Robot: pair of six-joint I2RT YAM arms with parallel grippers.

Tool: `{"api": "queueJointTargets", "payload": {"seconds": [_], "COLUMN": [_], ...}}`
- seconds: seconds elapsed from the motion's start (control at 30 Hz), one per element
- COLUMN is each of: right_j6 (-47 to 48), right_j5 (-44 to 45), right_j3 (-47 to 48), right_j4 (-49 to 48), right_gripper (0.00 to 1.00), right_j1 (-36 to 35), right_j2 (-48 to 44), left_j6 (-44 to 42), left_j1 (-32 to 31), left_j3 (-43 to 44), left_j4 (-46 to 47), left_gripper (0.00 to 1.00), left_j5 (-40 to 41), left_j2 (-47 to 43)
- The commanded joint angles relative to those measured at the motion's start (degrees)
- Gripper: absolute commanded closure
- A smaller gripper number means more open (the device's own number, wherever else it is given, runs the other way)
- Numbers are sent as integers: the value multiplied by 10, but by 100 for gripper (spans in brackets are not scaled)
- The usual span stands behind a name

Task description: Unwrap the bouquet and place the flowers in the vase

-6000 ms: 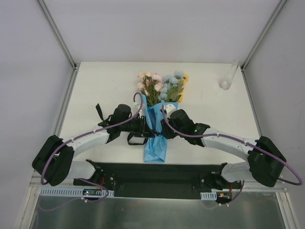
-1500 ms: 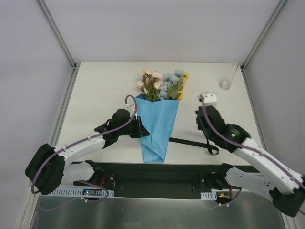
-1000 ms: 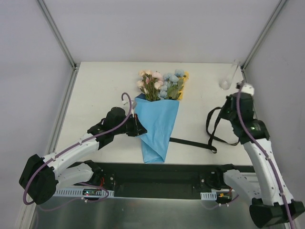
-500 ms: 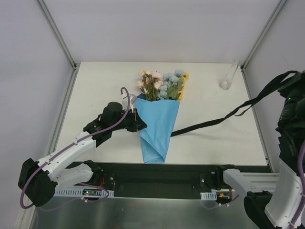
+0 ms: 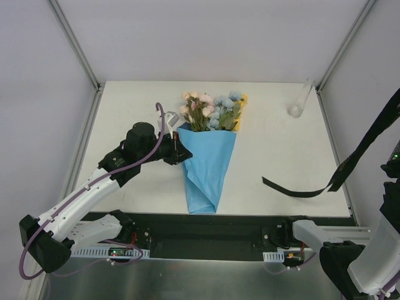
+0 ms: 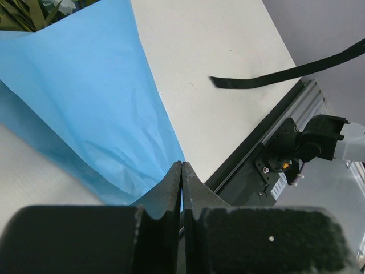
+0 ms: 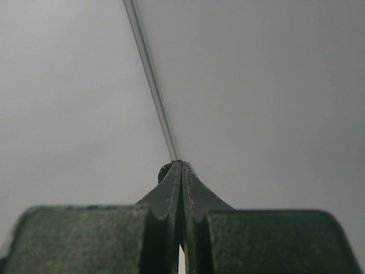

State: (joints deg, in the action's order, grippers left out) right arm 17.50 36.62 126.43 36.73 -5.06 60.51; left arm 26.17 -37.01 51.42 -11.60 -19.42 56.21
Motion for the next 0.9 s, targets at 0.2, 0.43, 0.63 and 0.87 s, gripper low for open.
{"api": "queueJointTargets", "payload": {"seconds": [0.2,0.43,0.63,0.87], "right_j6": [-206,-328,-330,-390], "right_j5": [-125,-192,-120,-103], "right_j3": [-329,-593,-720,-783], "right_j4": [-61,57,69,134], "right_gripper": [99,99,99,99], "right_j1": [4,-40,-40,115], "right_j2": [-86,-96,-71,-141], "left_j6": [-83,-70,-45,-100], "left_j1": [-20,-49,-49,-49], "left_j3": [27,15,-14,-7], "left_j4": [-48,-68,-73,-153], "left_gripper": [100,100,100,84], "left_j5": [42,-21,-104,-59], "left_j2": [-16,-31,-51,-122]}}
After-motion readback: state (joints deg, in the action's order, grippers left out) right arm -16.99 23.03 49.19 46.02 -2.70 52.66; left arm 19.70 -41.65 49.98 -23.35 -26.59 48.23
